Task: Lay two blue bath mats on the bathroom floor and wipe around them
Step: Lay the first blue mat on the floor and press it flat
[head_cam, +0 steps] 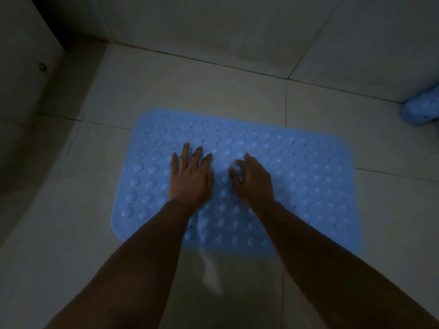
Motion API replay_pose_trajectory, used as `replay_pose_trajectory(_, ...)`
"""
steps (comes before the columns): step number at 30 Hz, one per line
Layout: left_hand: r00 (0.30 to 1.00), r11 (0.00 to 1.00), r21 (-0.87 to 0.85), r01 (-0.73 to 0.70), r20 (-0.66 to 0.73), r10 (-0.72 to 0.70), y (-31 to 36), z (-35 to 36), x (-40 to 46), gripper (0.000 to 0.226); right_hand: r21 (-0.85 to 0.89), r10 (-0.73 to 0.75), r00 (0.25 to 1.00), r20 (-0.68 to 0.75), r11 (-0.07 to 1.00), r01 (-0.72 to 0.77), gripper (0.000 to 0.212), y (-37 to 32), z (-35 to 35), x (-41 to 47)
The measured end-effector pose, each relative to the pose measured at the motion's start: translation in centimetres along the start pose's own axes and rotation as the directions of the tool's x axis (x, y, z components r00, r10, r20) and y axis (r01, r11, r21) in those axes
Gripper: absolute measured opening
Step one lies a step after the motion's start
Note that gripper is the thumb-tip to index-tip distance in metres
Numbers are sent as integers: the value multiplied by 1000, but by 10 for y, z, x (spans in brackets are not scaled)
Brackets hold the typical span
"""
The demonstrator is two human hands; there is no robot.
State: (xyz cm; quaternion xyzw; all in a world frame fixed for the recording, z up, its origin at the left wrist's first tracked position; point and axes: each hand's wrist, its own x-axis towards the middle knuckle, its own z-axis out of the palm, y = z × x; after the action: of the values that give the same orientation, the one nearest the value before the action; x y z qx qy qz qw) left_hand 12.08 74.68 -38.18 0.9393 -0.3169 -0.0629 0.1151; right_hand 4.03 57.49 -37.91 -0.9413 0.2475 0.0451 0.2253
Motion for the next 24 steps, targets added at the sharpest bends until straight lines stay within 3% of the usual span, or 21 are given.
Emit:
replay_pose_trajectory(4, 993, 998, 0, -55, 104, 55, 21, 12, 1, 57, 38, 3, 999, -42, 999, -2, 42, 4, -17, 12)
replay_pose_trajectory(10, 985, 993, 59, -102, 146, 92, 39, 36, 11, 77, 48, -31, 987, -161, 998, 40, 35, 16, -23, 29)
replay_pose_trajectory(16, 992, 990, 111, -87, 99, 76, 43, 48, 7, 83, 76, -133, 926, -352, 983, 170, 33, 32, -20, 50)
replay_pose_trajectory(24, 988, 987, 136, -85, 138, 66, 45, 48, 10, 83, 146, -128, 899, -420, 968, 206, 27, 33, -17, 76)
